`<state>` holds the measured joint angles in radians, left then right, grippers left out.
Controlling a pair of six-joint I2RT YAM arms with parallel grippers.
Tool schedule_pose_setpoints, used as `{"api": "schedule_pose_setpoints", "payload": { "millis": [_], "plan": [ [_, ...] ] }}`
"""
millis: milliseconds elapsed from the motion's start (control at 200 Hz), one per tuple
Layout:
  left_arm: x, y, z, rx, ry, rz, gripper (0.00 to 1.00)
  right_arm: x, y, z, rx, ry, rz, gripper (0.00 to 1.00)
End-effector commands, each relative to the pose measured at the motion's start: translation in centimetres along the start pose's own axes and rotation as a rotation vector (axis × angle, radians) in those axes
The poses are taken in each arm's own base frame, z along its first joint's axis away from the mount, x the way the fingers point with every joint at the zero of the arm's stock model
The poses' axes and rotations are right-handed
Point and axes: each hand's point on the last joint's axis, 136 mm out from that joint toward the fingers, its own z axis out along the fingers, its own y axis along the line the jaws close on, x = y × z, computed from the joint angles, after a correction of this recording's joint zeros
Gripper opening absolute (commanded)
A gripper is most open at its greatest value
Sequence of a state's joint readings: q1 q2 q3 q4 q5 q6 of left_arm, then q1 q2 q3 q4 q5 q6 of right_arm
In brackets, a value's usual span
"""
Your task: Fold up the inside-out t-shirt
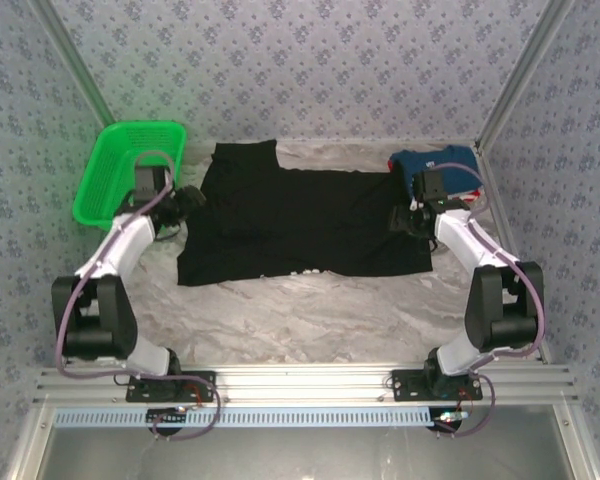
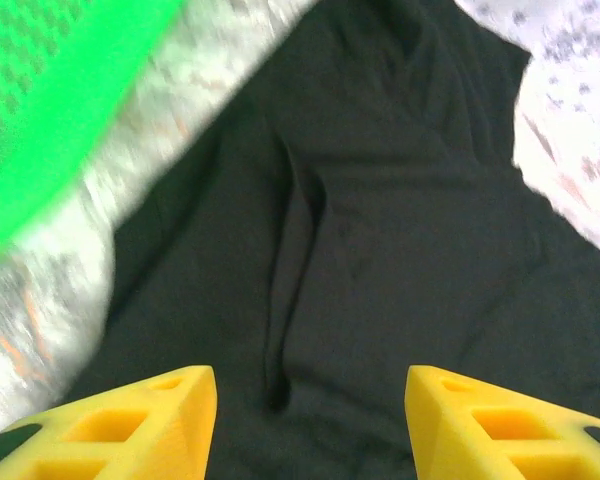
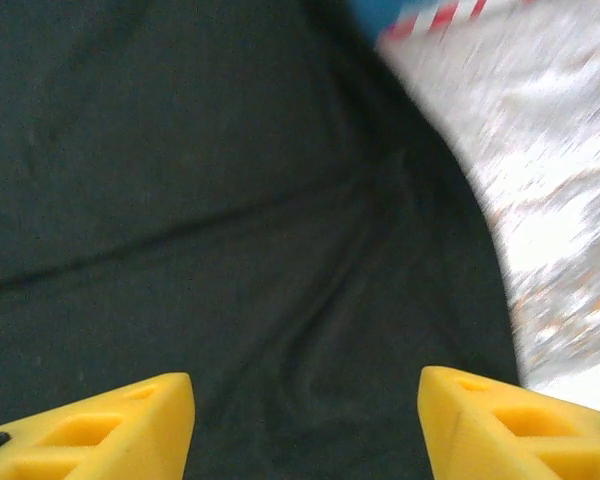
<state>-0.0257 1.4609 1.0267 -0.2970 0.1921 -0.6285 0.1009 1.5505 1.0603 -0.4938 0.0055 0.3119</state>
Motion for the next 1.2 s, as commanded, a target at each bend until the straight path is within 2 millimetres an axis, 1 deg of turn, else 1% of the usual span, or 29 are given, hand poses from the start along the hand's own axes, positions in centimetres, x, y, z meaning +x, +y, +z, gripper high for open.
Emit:
{"api": "schedule_pose_setpoints", "payload": {
  "millis": [0,60,115,145,165,230,275,335,410,450,595,690,710,715,754,814,849,904,929,994,1034,1039,1099,1159,1184,1194],
  "plan": [
    [5.1,0.4,0.7,0.06,0.082,-0.034,0.52,3.9,-0.5,1.6,-0.029,0.144,0.091,0.59],
    [7.0,1.0,0.9,0.064,0.122,-0.026,0.52,4.8,-1.3,2.1,0.005,0.184,0.101,0.58],
    [8.2,2.0,1.1,0.047,0.145,-0.024,0.52,5.8,-2.1,2.4,0.039,0.222,0.111,0.58],
    [8.6,2.4,1.2,0.036,0.15,-0.013,0.52,6.2,-2.5,2.7,0.051,0.236,0.116,0.57],
    [8.8,2.8,1.3,0.026,0.151,-0.006,0.52,7.0,-2.8,2.6,0.066,0.269,0.12,0.58],
    [9.9,4.2,1.7,-0.016,0.17,0.009,0.52,8.2,-3.9,3.0,0.097,0.321,0.136,0.57],
    [10.6,5.0,2.2,-0.038,0.191,0.008,0.52,8.8,-4.5,3.2,0.112,0.345,0.148,0.57],
    [11.8,5.6,2.7,-0.044,0.236,0.002,0.52,9.5,-5.0,3.3,0.125,0.371,0.157,0.56],
    [13.1,6.6,2.8,-0.064,0.271,-0.012,0.52,10.4,-5.7,3.2,0.152,0.398,0.163,0.55],
    [13.7,7.5,2.7,-0.079,0.28,-0.021,0.52,11.2,-6.3,3.1,0.168,0.423,0.168,0.53],
    [15.4,10.7,1.7,-0.13,0.284,-0.085,0.52,13.4,-7.7,2.3,0.21,0.465,0.182,0.47],
    [16.7,12.3,1.2,-0.149,0.285,-0.141,0.52,14.8,-8.1,2.0,0.225,0.475,0.204,0.46],
    [16.6,12.3,1.1,-0.146,0.276,-0.149,0.52,15.1,-8.2,1.9,0.229,0.482,0.209,0.46],
    [16.9,12.6,1.1,-0.151,0.28,-0.153,0.52,15.2,-8.2,1.8,0.23,0.483,0.209,0.46],
    [17.2,13.0,0.9,-0.157,0.273,-0.174,0.52,15.8,-8.5,1.7,0.241,0.491,0.207,0.45],
    [16.9,13.0,0.3,-0.154,0.257,-0.19,0.52,16.7,-8.7,1.4,0.248,0.496,0.23,0.44],
    [16.6,13.2,-0.1,-0.16,0.24,-0.192,0.51,16.9,-8.6,1.1,0.238,0.495,0.231,0.43],
    [16.2,13.7,-0.6,-0.188,0.207,-0.182,0.51,16.8,-8.9,0.6,0.253,0.471,0.235,0.42],
    [16.1,14.0,-0.8,-0.2,0.195,-0.18,0.52,16.4,-9.0,0.3,0.258,0.447,0.235,0.42],
    [15.7,13.9,-1.0,-0.193,0.186,-0.169,0.52,14.1,-8.8,-0.3,0.25,0.347,0.232,0.42],
    [15.3,13.5,-1.0,-0.181,0.187,-0.162,0.52,12.6,-7.6,-0.8,0.204,0.285,0.218,0.44],
    [15.3,13.4,-1.0,-0.178,0.188,-0.16,0.52,12.2,-7.3,-0.9,0.188,0.269,0.211,0.45],
    [14.4,12.3,-1.0,-0.142,0.182,-0.152,0.53,9.9,-4.9,-1.4,0.115,0.179,0.16,0.47],
    [13.5,11.6,-0.9,-0.121,0.163,-0.147,0.53,8.2,-3.3,-1.4,0.076,0.135,0.137,0.48],
    [13.0,11.4,-0.9,-0.117,0.156,-0.145,0.53,8.1,-2.9,-1.3,0.067,0.138,0.133,0.49],
    [12.9,11.3,-0.9,-0.115,0.154,-0.145,0.53,7.6,-2.4,-1.1,0.053,0.13,0.127,0.49]
  ]
}}
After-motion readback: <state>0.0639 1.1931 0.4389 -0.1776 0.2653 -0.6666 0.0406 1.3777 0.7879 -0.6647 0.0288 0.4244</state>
